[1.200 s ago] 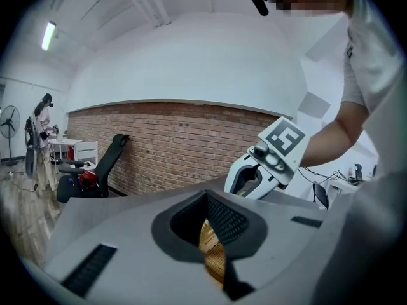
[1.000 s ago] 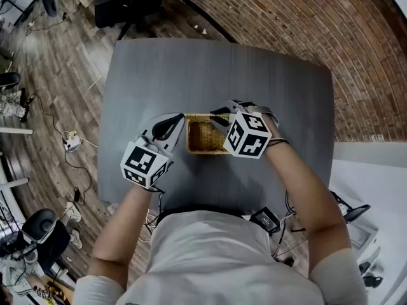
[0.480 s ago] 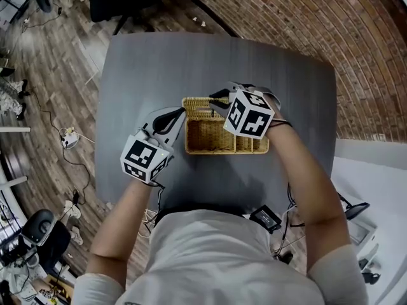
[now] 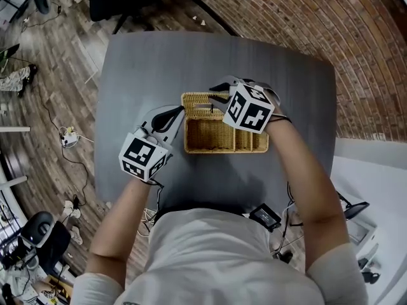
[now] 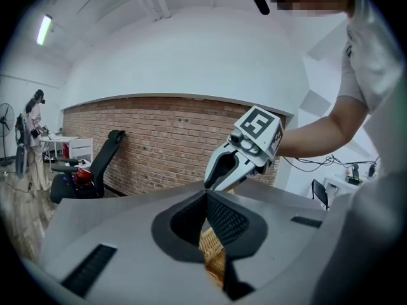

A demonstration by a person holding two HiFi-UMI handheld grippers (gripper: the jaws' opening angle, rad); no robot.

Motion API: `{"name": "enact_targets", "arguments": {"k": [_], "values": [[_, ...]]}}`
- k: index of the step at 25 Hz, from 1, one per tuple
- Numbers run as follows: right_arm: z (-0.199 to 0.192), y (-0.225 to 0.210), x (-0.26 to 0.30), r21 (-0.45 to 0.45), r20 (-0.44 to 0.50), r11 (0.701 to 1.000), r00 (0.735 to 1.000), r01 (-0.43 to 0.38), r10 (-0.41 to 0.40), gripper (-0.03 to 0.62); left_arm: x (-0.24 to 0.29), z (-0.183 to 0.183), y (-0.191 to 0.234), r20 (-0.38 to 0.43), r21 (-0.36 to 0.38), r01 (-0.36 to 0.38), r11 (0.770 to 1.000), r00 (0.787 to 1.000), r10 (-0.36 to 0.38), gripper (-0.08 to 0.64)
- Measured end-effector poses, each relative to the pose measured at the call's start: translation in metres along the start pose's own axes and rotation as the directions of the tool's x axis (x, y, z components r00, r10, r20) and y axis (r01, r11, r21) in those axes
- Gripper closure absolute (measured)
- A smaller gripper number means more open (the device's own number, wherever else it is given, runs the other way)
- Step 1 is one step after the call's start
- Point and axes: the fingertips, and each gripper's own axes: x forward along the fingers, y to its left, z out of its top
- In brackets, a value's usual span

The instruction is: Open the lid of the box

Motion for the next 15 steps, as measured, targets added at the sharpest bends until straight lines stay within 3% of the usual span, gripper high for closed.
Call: {"name": "enact_targets", "arguments": {"k": [2, 15], "values": [[0.004, -0.005, -0.009, 0.023, 0.03, 0.999, 0.999, 0.037, -0.038, 0.485, -0.002, 0.003, -0.004, 0.001, 0.009, 0.004, 1.0, 1.0, -0.004, 0.548], [0.003, 0.035, -0.069, 0.119, 0.108, 0.976, 0.975, 0.183, -0.196, 0.471, -0.042, 0.027, -0.04, 0.05, 0.049, -0.021, 0.999, 0.999, 0.019, 0.548]]}}
